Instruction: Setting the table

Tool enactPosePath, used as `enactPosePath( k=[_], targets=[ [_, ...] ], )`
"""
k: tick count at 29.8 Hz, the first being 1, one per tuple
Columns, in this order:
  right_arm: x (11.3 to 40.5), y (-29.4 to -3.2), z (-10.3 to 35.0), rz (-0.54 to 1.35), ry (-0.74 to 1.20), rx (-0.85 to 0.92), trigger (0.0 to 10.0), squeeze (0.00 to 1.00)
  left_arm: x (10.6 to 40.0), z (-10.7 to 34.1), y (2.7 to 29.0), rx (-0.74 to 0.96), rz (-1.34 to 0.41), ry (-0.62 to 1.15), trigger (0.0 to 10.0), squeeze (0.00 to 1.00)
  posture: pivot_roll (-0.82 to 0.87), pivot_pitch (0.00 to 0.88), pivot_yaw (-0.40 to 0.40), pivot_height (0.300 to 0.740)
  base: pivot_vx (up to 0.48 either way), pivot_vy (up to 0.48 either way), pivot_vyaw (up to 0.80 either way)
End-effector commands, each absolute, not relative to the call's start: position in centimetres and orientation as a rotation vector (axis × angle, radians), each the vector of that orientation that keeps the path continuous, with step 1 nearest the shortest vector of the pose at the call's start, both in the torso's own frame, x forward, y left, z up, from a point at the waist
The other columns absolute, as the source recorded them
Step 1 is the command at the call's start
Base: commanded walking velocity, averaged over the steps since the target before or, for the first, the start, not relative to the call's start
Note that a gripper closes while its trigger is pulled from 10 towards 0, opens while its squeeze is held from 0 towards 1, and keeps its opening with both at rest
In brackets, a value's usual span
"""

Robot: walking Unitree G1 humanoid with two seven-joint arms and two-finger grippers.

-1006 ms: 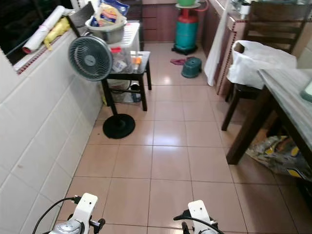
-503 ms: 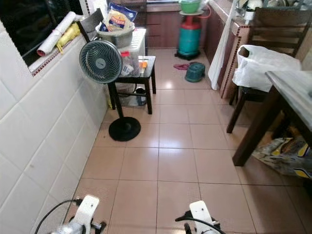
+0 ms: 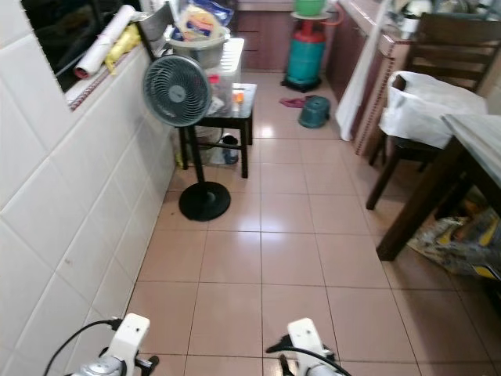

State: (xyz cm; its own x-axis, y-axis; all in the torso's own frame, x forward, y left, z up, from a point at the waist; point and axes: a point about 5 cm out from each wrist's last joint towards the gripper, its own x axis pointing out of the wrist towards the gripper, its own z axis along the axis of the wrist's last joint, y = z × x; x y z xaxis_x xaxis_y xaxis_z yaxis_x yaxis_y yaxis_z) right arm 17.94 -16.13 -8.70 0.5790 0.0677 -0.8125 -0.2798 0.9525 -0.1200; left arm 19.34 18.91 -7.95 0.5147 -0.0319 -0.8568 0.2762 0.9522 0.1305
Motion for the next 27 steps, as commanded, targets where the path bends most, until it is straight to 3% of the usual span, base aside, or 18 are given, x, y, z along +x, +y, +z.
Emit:
enactPosePath(
  k=[1,4,27],
  targets=[
    [17.64,-16.74,-8.81,0.191,0.945,-0.265,10.0,0.00,18.98,-8.19,18.57,0.265,-0.207,1.032,10.0,0.00,-0.05,0.000,0.037,0.740,0.000,0.480,0.00],
    [17.63,-16.70,-8.81,0.197,0.944,-0.270,10.0,0.00,18.96,-8.18,18.63,0.272,-0.210,1.033,10.0,0.00,-0.05,0.000,0.038,0.740,0.000,0.480,0.00],
    [17.06,-16.97,-9.01,0.181,0.947,-0.265,10.0,0.00,18.92,-8.05,18.68,0.232,-0.279,1.003,10.0,0.00,-0.05,0.000,0.046,0.740,0.000,0.000,0.00]
  ],
)
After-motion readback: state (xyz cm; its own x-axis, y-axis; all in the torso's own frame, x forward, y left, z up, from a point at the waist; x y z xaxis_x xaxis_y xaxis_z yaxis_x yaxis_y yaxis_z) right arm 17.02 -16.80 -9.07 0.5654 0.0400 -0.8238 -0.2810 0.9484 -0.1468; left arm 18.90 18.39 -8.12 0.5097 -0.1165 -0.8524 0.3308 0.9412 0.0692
